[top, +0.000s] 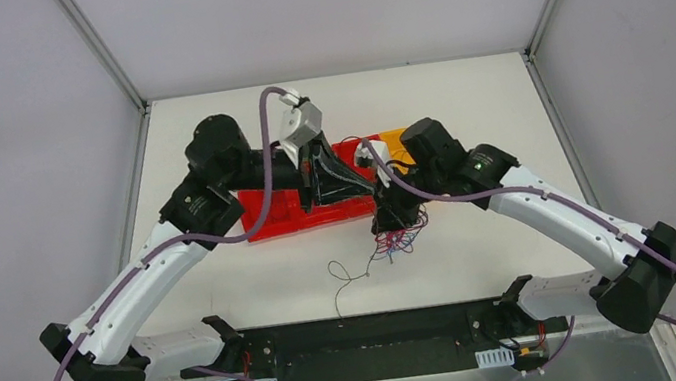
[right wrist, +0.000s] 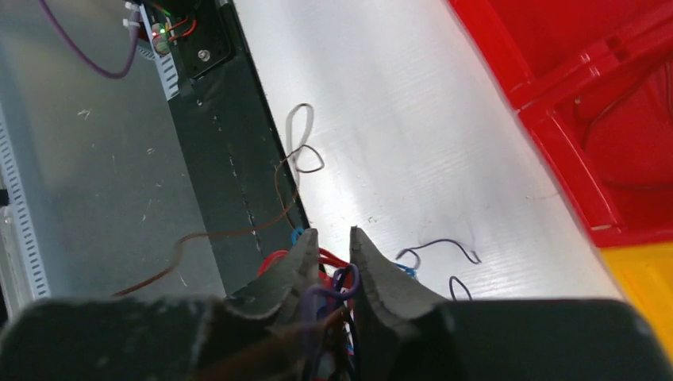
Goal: Untangle the cables
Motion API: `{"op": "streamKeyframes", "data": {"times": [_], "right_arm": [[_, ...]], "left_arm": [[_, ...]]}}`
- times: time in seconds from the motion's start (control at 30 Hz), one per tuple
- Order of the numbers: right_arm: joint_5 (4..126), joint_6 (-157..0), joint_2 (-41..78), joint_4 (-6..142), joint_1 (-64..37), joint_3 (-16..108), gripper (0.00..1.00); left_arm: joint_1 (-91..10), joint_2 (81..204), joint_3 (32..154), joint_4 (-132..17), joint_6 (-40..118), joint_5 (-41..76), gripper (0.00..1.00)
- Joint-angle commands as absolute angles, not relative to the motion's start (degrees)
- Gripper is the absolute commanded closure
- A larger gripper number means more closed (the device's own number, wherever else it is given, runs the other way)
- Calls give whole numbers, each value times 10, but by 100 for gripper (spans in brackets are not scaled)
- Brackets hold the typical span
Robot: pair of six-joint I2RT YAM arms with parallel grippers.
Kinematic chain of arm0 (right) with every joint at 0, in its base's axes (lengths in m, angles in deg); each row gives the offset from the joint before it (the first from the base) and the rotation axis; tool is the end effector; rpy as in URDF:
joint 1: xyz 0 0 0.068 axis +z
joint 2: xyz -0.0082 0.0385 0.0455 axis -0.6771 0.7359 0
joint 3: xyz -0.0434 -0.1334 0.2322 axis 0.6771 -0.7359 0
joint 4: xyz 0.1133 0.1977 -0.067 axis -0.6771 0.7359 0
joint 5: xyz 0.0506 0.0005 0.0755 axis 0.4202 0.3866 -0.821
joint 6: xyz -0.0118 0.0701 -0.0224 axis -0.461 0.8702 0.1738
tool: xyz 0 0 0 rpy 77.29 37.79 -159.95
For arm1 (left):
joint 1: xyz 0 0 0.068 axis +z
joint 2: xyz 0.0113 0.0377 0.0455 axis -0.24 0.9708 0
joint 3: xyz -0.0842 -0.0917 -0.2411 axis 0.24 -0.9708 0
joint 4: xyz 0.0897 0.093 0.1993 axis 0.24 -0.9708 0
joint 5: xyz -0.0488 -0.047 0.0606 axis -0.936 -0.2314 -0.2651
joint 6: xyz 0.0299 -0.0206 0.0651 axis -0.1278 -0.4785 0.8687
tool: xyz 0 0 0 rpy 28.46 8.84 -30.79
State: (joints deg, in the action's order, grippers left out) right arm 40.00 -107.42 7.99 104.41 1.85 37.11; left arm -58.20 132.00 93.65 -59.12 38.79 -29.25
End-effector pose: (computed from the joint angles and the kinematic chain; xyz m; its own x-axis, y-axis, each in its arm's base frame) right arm 0.1551 0.1990 0.3253 -0.0925 -0.5419 -0.8354 -0.9921 0.1216 0.0310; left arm 0.1277 -0.1964 0.4555 -0.1020 -0.0627 -0.9928 0.9810 -0.1720 -0.0899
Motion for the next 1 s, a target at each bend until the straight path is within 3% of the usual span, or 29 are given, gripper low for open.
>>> {"op": "streamKeyframes", "data": {"times": [0.0, 0.2, 0.47, 0.67, 0.8, 0.97], "right_arm": [[365, -1006, 105, 1020, -7, 359, 74], [322, -928, 134, 982, -33, 345, 61], [319, -947, 145, 999, -78, 312, 58], [364, -995, 138, 1030, -161, 311, 32], [385, -1029, 133, 1084, -180, 333, 27], [391, -1040, 108, 1093, -182, 307, 23]], "left_arm": [[-589, 1317, 1022, -488, 321, -294, 100], [-580, 1323, 1054, -447, 303, -274, 100], [-499, 1327, 1115, -462, 277, -256, 100], [-420, 1321, 1177, -644, 361, -258, 100], [-383, 1287, 1152, -769, 440, -223, 100], [-363, 1293, 1168, -837, 535, -70, 100]]}}
